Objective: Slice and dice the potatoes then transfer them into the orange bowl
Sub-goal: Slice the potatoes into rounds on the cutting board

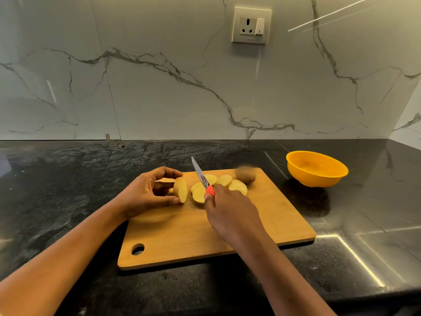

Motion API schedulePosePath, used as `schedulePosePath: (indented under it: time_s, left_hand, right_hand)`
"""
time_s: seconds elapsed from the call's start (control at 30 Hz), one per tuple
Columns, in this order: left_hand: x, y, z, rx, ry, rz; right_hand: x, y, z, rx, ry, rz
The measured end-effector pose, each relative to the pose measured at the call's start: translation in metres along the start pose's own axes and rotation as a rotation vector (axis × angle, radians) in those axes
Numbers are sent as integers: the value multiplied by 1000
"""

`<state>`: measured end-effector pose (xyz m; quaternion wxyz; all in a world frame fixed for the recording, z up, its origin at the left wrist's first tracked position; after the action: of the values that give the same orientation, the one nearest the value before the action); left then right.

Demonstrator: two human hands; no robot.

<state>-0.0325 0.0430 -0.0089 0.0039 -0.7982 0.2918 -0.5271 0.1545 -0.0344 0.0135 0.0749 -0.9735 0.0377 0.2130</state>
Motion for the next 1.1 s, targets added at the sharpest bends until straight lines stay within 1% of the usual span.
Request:
schedulePosePath:
  time_s: [0.17, 0.27, 0.33, 0.43, 0.47, 0.53, 0.57, 0.63, 0.73, 0.8, 0.9, 1.0, 1.1]
  left_hand:
    - [1, 3, -6, -40, -34, 21]
    - [4, 5, -8, -52, -58, 23]
    - [6, 6, -10, -51, -89, 29]
    - [8, 6, -12, -42, -114, 57]
    - [7, 5, -12, -40, -101, 55]
    - [6, 5, -12, -38, -59, 32]
    - [6, 4, -12, -40, -51, 20]
    - [5, 4, -14, -50, -89, -4]
    - [1, 2, -16, -55, -189, -53]
    - [-2, 0, -15, -79, -311, -74]
    - [-5, -2, -12, -101, -481, -111]
    - [2, -2, -5, -118, -542, -102]
    - [7, -4, 1, -111, -687, -78]
  right_hand:
    - [2, -8, 3, 26, -43, -29]
    - [2, -10, 5, 38, -197, -44]
    - [6, -12, 3, 8, -428, -18]
    - [17, -14, -3, -88, -925, 82]
    - [21, -15, -6, -107, -1029, 113]
    - [27, -16, -9, -127, -1103, 156]
    - [29, -17, -10, -126, -1084, 153]
    - [33, -21, -10, -81, -936, 90]
    - [45, -28, -13, 27, -651, -28]
    - [55, -33, -15, 83, -561, -33]
    - [62, -36, -18, 130, -531, -22]
    - [62, -38, -16, 152, -511, -46]
    - [66, -39, -15, 159, -526, -20]
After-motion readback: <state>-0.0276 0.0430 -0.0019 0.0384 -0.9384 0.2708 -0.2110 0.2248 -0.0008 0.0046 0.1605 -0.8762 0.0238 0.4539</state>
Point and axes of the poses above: each hand's wrist, its own y-axis away from the middle knuckle, its own z-axis out of the palm, x = y × z, the point moved 3 cm from there along -y, towards the middle knuckle, and after that the axes turned 9 degrees about z, right-handed, at the moved point
